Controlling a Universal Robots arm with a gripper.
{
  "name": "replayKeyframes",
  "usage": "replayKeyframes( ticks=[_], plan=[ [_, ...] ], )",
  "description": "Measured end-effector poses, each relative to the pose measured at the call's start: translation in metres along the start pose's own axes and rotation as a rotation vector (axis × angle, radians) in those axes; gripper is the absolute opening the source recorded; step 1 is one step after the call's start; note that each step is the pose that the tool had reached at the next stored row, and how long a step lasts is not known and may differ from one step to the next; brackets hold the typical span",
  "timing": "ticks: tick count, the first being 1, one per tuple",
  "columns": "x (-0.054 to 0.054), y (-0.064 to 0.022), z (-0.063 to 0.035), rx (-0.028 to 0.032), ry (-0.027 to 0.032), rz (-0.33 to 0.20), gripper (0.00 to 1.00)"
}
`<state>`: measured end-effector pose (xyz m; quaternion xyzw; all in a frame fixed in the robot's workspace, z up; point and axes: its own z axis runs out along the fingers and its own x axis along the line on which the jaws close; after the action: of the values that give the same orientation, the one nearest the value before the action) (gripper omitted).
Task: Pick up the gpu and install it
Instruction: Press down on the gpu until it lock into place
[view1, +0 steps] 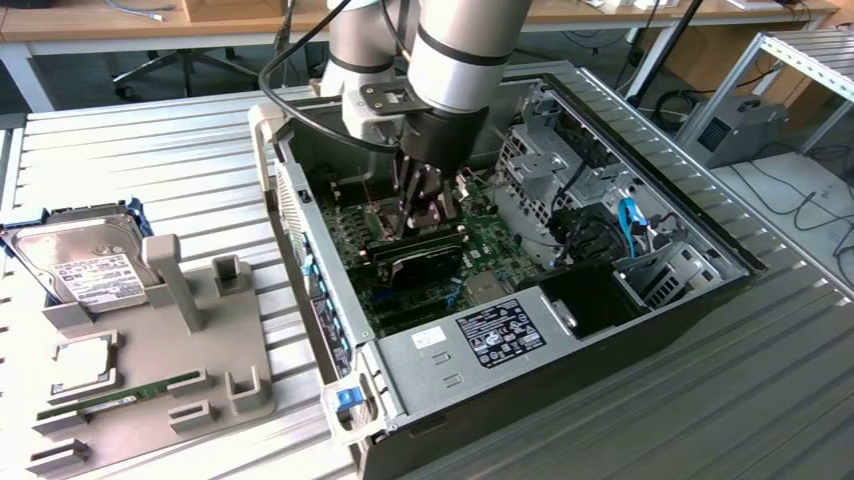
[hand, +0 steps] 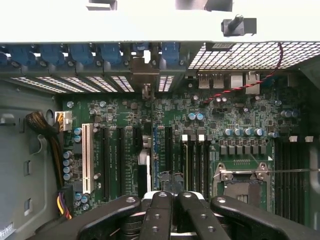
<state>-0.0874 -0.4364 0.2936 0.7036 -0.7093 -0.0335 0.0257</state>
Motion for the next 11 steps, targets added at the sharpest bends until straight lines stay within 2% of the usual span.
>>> replayKeyframes(
  ticks=[11],
  plan=[
    [0.0043, 0.0039, 0.003, 0.0, 0.0, 0.0, 0.11]
  ],
)
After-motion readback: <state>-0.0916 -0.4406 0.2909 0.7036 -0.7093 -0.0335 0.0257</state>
